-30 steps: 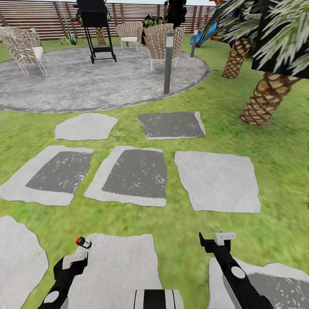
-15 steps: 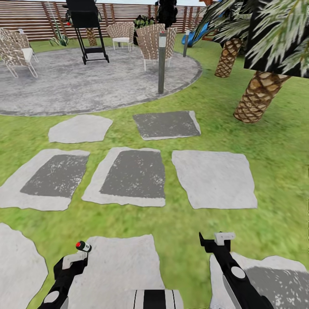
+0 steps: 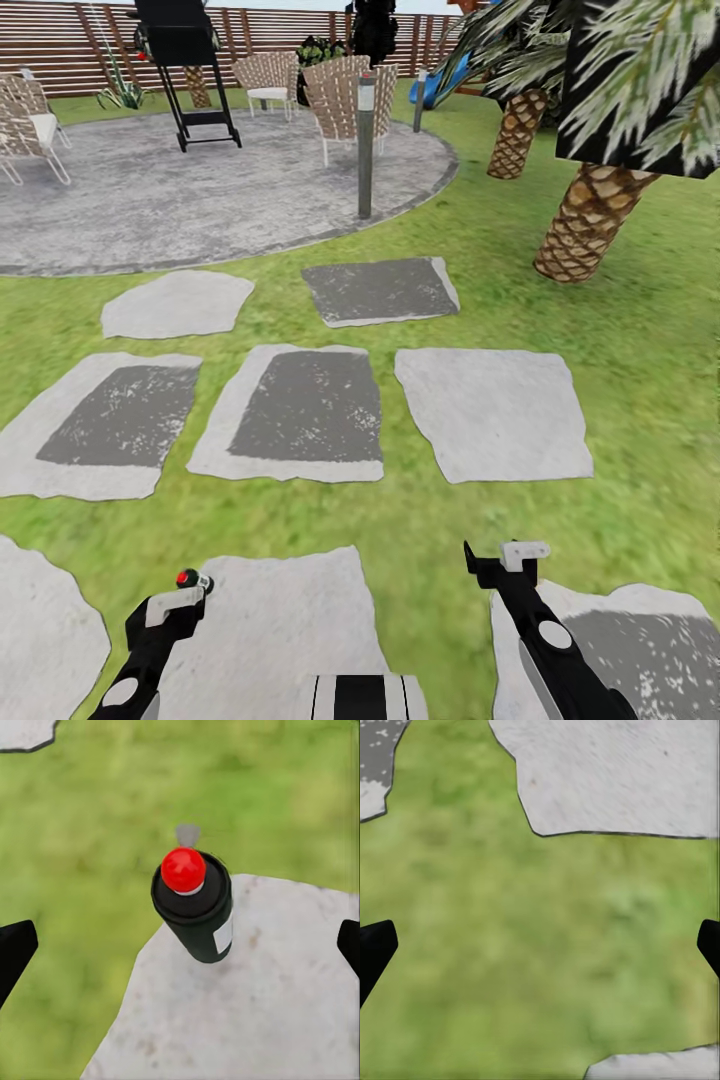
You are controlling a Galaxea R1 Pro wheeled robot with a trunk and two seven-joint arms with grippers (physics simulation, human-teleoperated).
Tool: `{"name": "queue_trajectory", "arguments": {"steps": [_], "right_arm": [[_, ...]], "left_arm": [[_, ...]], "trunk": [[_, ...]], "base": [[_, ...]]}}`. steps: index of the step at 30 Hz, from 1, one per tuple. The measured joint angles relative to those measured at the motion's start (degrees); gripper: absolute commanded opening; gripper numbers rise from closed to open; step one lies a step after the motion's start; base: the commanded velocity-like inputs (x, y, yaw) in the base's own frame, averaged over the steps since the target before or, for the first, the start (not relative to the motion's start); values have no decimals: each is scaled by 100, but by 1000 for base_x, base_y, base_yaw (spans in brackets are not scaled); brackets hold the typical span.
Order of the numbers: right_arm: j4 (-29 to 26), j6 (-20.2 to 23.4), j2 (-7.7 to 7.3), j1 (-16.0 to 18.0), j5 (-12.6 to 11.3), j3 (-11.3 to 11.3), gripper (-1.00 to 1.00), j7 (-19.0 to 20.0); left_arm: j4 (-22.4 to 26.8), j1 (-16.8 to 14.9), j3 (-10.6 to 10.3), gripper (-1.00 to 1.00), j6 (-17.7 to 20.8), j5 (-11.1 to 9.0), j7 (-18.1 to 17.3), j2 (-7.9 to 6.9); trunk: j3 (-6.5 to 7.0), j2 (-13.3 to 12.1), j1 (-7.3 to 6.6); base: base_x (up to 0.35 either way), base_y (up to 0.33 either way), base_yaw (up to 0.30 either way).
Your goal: In the garden, pick up the pesticide atomizer on the floor and spray pesticide onto both trees until each tree trunk is fully covered.
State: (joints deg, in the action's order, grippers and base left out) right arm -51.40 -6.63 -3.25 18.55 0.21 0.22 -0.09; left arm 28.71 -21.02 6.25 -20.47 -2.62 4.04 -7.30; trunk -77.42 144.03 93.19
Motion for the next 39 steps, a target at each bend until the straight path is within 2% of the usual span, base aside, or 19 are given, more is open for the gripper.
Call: {"name": "queue_trajectory", "arguments": {"steps": [4,7,25,39], "right_arm": [[3,-8,0,0,-1,3,100,0],[0,-12,0,0,-6,4,100,0],[1,-8,0,0,-4,4,100,0],[-2,-5,0,0,-3,4,100,0]], "left_arm": [[4,1,6,100,4,-1,0,-5],[3,3,7,100,7,-1,0,-7],[13,2,-1,100,-46,-2,0,5],[11,-7,8,100,-56,-7,1,4]], "trunk": [[0,0,0],[-67,4,8],[-613,28,55],[-643,28,54]], "base": [[0,0,-23],[0,0,-5],[0,0,0],[96,0,0]]}}
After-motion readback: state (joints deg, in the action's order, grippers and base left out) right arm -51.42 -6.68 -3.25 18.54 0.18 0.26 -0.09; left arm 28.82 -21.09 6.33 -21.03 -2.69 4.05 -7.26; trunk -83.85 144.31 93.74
